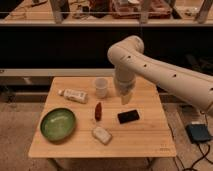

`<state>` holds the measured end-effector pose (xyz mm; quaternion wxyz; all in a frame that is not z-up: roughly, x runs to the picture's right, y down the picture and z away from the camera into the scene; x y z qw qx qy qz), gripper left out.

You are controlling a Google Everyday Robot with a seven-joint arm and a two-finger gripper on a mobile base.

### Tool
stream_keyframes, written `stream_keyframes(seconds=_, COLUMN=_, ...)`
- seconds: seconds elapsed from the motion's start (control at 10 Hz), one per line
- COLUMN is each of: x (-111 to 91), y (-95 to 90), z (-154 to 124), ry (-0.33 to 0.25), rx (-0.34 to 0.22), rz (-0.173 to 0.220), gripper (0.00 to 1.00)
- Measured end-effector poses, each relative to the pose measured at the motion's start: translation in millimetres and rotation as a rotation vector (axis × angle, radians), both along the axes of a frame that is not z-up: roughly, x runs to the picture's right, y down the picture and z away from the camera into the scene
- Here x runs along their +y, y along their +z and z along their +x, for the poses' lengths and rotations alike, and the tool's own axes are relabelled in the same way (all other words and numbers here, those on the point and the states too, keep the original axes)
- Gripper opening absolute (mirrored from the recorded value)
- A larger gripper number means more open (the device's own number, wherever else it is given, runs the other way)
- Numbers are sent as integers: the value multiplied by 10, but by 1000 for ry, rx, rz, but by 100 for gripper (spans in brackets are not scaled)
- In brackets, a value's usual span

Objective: Place the pepper on the white sponge

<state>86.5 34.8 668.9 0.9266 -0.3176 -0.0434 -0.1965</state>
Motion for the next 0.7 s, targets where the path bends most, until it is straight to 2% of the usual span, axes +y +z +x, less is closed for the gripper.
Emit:
stream_keyframes(seconds=0.1, x=-9, y=2, z=-8, ry=-28, rx=-11, rz=18, gripper=48)
stream_keyframes(seconds=0.2, x=-11, y=15, z=-47, ry=-43, rx=-26, rz=18, gripper=55)
stream_keyframes(seconds=0.3, x=-2, y=87, z=-59, ry=-27, rx=-44, rz=9, gripper=68)
stream_keyframes(seconds=0.4, x=15, y=154, z=-99, ry=-16, rx=-86, rz=10, gripper=75)
stream_keyframes(seconds=0.5, x=33, y=241, z=-133, ry=-24, rx=-161, rz=14, gripper=79)
stream_keyframes(seconds=0.6, x=40, y=335, z=-183, ry=-64, rx=-269, rz=29, gripper=80)
stream_keyframes(seconds=0.7, x=40, y=452, z=-274, ry=-134, rx=-417, rz=52, gripper=80)
